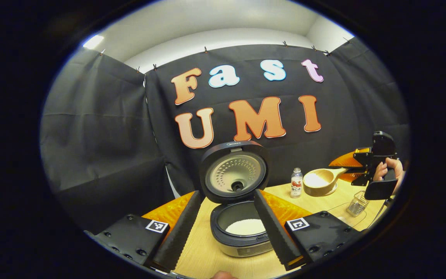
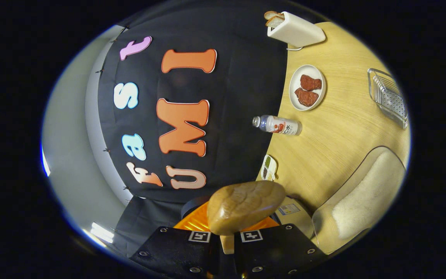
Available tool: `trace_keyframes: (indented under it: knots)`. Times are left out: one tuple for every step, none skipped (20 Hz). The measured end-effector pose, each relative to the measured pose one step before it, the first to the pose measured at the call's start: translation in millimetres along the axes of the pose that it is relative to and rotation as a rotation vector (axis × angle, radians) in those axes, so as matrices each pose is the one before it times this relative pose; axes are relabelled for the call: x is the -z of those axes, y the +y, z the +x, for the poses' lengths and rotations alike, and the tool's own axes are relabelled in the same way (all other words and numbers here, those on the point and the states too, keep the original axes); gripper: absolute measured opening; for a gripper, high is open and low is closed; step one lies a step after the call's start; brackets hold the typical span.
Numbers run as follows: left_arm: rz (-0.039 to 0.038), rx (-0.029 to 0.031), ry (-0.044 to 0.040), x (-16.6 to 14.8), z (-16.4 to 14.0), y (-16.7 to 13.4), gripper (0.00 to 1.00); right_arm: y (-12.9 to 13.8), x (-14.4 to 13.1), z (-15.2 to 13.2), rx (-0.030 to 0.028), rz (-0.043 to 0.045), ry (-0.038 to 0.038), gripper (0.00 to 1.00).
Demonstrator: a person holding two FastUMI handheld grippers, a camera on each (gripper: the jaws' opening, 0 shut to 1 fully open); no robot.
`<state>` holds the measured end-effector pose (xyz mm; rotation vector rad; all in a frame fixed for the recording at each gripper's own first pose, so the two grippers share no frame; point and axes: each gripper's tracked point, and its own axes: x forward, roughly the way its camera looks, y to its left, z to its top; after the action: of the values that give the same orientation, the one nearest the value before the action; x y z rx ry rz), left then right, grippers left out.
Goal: Close the left gripper, press the button to open the rice cooker; take a wooden spoon from the chopstick holder with the right hand, scoop a spoonful of rice and pour it into the rice cooker, then put the wooden spoon back into the chopstick holder.
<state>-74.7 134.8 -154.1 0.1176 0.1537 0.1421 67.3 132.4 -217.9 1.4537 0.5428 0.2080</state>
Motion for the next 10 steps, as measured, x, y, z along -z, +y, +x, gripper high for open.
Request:
trace_keyframes:
  knots:
    - [-0.00031,-0.00224,-0.00503,1.45,-2.13,0.37,1.0,3.22,6.59,8.87,-0.0021,-0.00439,0.01462,0.14]
    - [-0.00066,-0.00099,-0.00502,1.97,-1.82,0.79,0.95,4.08,8.32,6.13,-0.00268,-0.00119,0.0144,0.14]
    - [0.0009,0.00407,-0.00288,1.64,-1.69,-1.53,0.95,2.5,7.59,8.28,-0.00195,-0.00429,0.0161,0.14]
    - [-0.00249,0.00749,0.00185,4.16,-1.56,-1.29,0.88,1.01,7.42,6.64,0.00215,-0.00374,0.01618,0.14]
    - [-0.00485,0.00703,0.00502,2.86,0.7,-1.07,0.87,1.07,7.33,7.44,0.0032,-0.006,0.01695,0.14]
    - [-0.00439,0.00386,0.00438,2.17,-0.91,-1.29,0.87,1.67,7.08,7.85,0.00259,-0.00026,0.01384,0.14]
    - [-0.00473,0.0028,0.00191,1.33,-0.21,0.33,0.87,0.53,5.77,6.56,-0.00084,0.00044,0.01295,0.14]
    - [-0.00141,-0.00155,0.00026,1.18,-0.52,1.98,0.87,-0.06,4.19,4.52,0.00179,-0.00082,0.00891,0.14]
    - [0.00022,-0.00245,-0.00202,-0.58,0.86,2.47,0.88,-0.67,3.34,6.5,0.00641,-0.00803,0.00518,0.14]
    - [0.00202,-0.0039,-0.00184,0.42,-1.22,2.26,0.88,-1.73,1.86,5.2,0.00866,-0.01533,0.00166,0.14]
